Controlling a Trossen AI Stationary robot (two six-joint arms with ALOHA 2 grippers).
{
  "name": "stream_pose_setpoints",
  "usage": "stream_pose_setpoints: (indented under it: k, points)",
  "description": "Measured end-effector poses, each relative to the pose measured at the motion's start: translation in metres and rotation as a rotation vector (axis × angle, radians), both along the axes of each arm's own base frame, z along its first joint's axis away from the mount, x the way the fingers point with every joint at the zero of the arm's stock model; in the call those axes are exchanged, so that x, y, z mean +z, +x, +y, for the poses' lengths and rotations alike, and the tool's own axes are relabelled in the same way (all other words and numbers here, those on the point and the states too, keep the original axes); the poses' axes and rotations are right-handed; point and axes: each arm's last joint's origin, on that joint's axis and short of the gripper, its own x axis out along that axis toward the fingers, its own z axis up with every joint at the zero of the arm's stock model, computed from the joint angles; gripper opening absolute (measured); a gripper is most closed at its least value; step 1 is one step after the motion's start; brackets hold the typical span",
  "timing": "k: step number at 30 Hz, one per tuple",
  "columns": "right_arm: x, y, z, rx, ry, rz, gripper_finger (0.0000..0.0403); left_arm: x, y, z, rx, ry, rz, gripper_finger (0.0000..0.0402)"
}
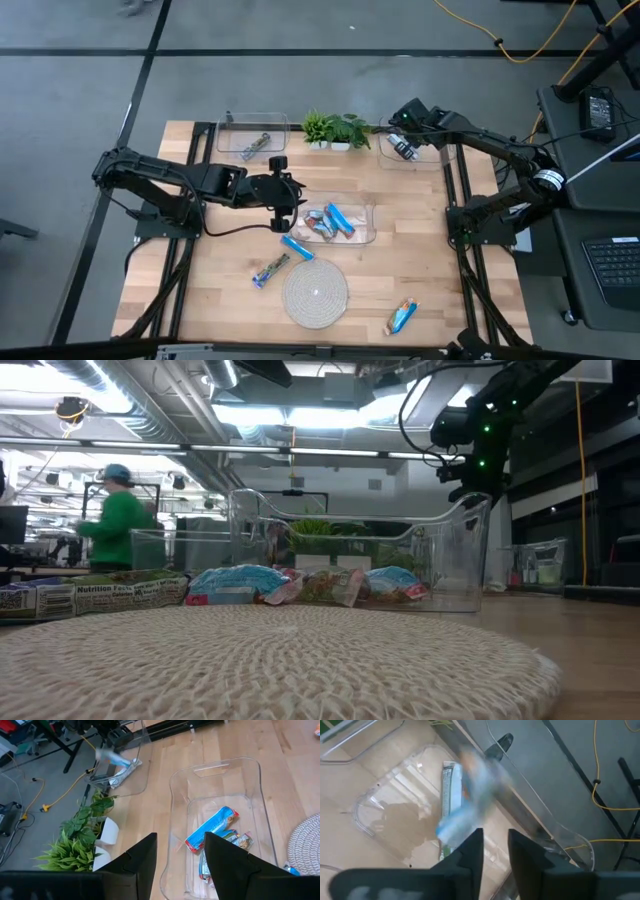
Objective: Pick and place Granola Bars by type
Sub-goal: Put the left orange granola bar into the right transparent bin, then put the orange granola bar into the right transparent bin
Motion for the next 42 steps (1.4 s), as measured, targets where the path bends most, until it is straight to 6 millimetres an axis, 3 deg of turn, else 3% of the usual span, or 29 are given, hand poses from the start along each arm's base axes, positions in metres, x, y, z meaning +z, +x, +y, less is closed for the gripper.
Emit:
stream_pose_setpoints:
  k: [10,16,21,24,29,42]
  points:
    - [0.001,0.008,0.004,0.033,-0.019,-0.020,0.0175,0.000,0.000,0.000,0.000,0.000,0.000,0.0154]
    - [0.005,0.013,0.011,0.073,-0.019,-0.058,0.0184,0.000,0.000,0.000,0.007,-0.008,0.002,0.0153]
    - [0.022,0.015,0.030,0.166,0.022,-0.202,0.0176,-0.004,-0.003,0.000,0.015,-0.011,0.044,0.0154]
    - [0.034,0.016,0.051,0.257,0.056,-0.270,0.0172,-0.005,-0.005,0.001,0.016,-0.008,0.064,0.0151]
    - [0.046,0.016,0.102,0.508,0.210,-0.318,0.0170,-0.006,-0.005,0.001,0.015,-0.006,0.074,0.0148]
    - [0.044,0.000,0.250,0.991,0.509,-0.131,0.0170,-0.008,-0.008,-0.005,0.008,-0.016,0.099,0.0150]
